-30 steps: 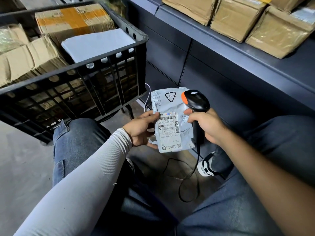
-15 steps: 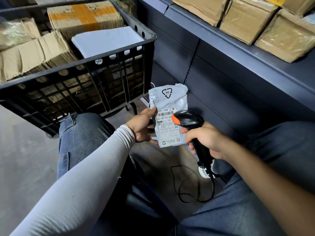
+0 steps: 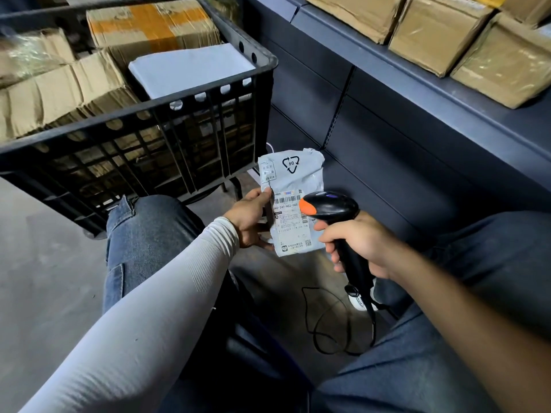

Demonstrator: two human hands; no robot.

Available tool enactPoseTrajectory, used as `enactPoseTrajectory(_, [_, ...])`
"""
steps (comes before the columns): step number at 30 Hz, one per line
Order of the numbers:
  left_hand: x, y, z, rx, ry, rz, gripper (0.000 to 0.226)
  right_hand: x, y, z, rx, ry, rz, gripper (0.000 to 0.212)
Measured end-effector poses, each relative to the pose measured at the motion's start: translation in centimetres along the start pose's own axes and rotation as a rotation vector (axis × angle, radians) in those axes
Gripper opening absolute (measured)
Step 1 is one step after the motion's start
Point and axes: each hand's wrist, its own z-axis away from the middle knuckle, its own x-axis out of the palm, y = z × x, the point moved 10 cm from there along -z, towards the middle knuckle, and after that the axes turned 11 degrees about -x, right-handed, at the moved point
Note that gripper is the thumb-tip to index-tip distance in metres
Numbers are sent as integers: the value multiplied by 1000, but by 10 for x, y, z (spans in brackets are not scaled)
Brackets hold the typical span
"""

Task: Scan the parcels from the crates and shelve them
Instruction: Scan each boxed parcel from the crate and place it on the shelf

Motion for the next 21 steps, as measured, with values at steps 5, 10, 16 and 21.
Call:
enactPoseTrajectory(5, [2,2,5,33,21,-19,24,-4,-2,-4,-54,19,-25,14])
enactPoseTrajectory(10, [9,11,15,62,-56,38,24,-42,-19,-14,-238,292,140,15])
enactPoseTrajectory(16, [20,39,33,113,-89,60,33,-47,-37,-17,-362,244,122,36])
enactPoseTrajectory(21, [19,65,52,229,20,107,37,-44,-51,-12,-430,278,26,13])
